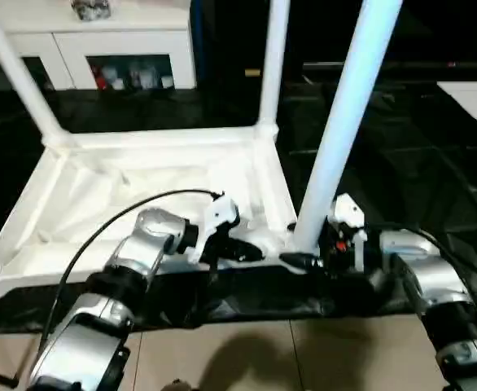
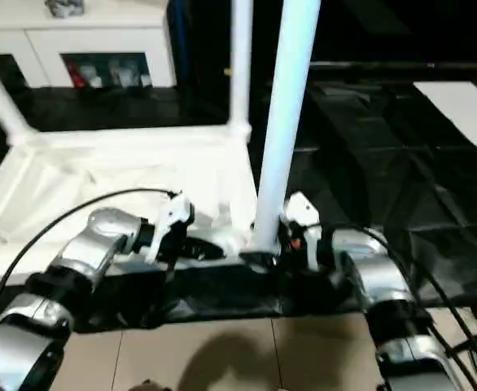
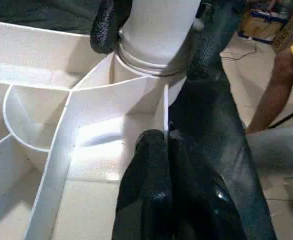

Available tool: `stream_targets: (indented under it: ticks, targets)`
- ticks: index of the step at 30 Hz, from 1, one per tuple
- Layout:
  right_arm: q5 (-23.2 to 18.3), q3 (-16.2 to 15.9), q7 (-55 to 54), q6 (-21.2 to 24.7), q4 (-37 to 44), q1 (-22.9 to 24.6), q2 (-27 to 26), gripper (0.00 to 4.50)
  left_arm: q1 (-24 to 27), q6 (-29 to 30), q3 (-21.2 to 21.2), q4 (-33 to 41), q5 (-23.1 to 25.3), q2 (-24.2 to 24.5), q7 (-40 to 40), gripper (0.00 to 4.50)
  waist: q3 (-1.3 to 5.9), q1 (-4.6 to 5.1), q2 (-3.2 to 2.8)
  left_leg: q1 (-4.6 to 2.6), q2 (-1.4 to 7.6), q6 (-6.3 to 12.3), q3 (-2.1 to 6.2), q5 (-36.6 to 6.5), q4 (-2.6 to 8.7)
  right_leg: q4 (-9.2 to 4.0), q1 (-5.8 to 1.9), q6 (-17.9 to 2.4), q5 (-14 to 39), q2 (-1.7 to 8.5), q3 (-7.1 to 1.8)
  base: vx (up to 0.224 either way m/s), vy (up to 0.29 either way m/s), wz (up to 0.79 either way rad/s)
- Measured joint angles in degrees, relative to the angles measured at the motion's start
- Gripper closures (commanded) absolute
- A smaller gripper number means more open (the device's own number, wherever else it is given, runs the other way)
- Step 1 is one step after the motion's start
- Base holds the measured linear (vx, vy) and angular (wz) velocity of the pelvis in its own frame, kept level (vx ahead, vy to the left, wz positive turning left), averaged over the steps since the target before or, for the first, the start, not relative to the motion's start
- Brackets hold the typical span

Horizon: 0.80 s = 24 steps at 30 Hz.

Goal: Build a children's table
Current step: Rotate leg to tighten

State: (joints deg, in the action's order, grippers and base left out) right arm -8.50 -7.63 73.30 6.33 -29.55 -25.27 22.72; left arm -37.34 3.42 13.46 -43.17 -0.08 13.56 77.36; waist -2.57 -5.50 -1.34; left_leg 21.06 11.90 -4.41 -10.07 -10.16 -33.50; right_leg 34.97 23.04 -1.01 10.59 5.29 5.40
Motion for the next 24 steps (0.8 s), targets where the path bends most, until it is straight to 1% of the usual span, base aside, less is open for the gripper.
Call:
stream_targets:
  ticks: [2, 4, 6, 7, 10, 15, 18, 20, 22, 24]
  targets:
    - [-0.05, -0.39, 1.02, 0.58, 0.59, 0.07, 0.11, 1.49, 0.54, 0.06, 0.24, 0.94, -0.24, 0.63, 0.96, 4.50, 0.00, 0.03, 0.00, 0.01, 0.01, 0.00, 0.00, 0.00, 0.03, 0.00, 0.02, 0.00, 0.00, 0.00, 0.01, 0.000, 0.000, 0.00]
    - [-0.14, -0.73, 1.87, 1.14, 1.56, 0.44, 0.34, 1.53, 0.76, 0.10, 0.52, 1.50, -0.28, 1.15, 2.21, 4.50, 0.00, -0.10, 0.00, 0.02, 0.01, 0.00, 0.00, 0.00, 0.06, -0.01, 0.03, 0.02, 0.01, -0.01, 0.03, 0.000, 0.000, 0.00]
    - [-0.39, -0.95, 2.47, 1.88, 2.04, 0.53, 0.47, 1.79, 0.80, 0.17, 0.62, 1.71, -0.28, 1.37, 2.73, 4.50, 0.00, -0.21, 0.00, 0.03, 0.01, 0.00, 0.00, 0.00, 0.04, -0.01, 0.03, 0.02, 0.01, 0.00, 0.02, 0.000, 0.000, 0.00]
    - [-0.54, -1.16, 2.84, 2.28, 2.37, 0.60, 0.51, 1.86, 0.80, 0.22, 0.64, 1.78, -0.28, 1.54, 3.20, 4.50, 0.00, -0.24, 0.01, 0.04, 0.01, 0.00, 0.00, 0.00, 0.03, -0.02, 0.03, 0.02, 0.01, 0.00, 0.02, 0.000, 0.000, 0.00]
    - [-0.70, -1.33, 3.26, 3.25, 2.95, 0.82, 0.56, 1.94, 0.88, 0.43, 0.66, 1.87, -0.28, 1.65, 3.77, 4.50, 0.00, -0.34, 0.01, 0.03, 0.01, 0.00, 0.00, 0.00, 0.01, -0.01, 0.02, 0.02, 0.01, 0.00, 0.02, 0.000, 0.000, 0.00]
    - [-0.70, -1.23, 3.19, 3.57, 3.27, 1.00, 0.57, 1.96, 0.92, 0.79, 0.66, 2.00, -0.28, 1.51, 3.62, 4.50, 0.00, -0.42, 0.00, 0.03, 0.01, 0.00, 0.00, 0.00, 0.02, -0.01, 0.02, 0.02, 0.01, 0.00, 0.02, 0.000, 0.000, 0.00]
    - [-0.31, 0.43, -0.63, 2.81, 2.04, 0.99, -0.70, 1.96, 0.79, 0.86, 0.26, 1.62, -0.12, 0.79, -0.11, 4.50, 0.00, -0.38, 0.01, 0.00, 0.01, -0.01, 0.01, 0.00, -0.03, 0.02, -0.01, 0.01, 0.00, 0.00, 0.01, 0.000, 0.000, 0.00]
    - [0.79, 2.64, -8.26, 2.12, -0.50, 0.18, -3.37, 1.97, -0.35, 1.03, -1.10, -0.69, 0.90, -0.90, -5.63, 4.50, 0.04, 0.04, 0.06, -0.13, 0.01, -0.02, 0.02, 0.01, -0.08, 0.03, -0.23, 0.01, 0.00, 0.00, 0.00, 0.000, 0.000, 0.00]
    - [2.05, 3.94, -14.70, 1.23, -2.18, -0.67, -5.33, 1.98, -1.76, 1.52, -1.47, -2.05, 2.05, -2.28, -9.78, 4.50, 0.04, 0.46, 0.05, -0.20, -0.04, -0.03, 0.02, 0.02, -0.10, -0.03, -0.23, 0.08, 0.03, 0.02, -0.04, 0.000, 0.000, 0.00]
    - [3.29, 4.62, -20.68, 0.70, -4.11, -2.08, -7.02, 1.98, -2.45, 2.06, -2.35, -3.44, 2.20, -3.75, -13.94, 4.50, 0.05, 0.67, 0.06, -0.25, -0.05, -0.03, 0.02, 0.02, -0.15, -0.03, -0.29, 0.29, 0.15, 0.02, -0.09, 0.000, 0.000, 0.00]
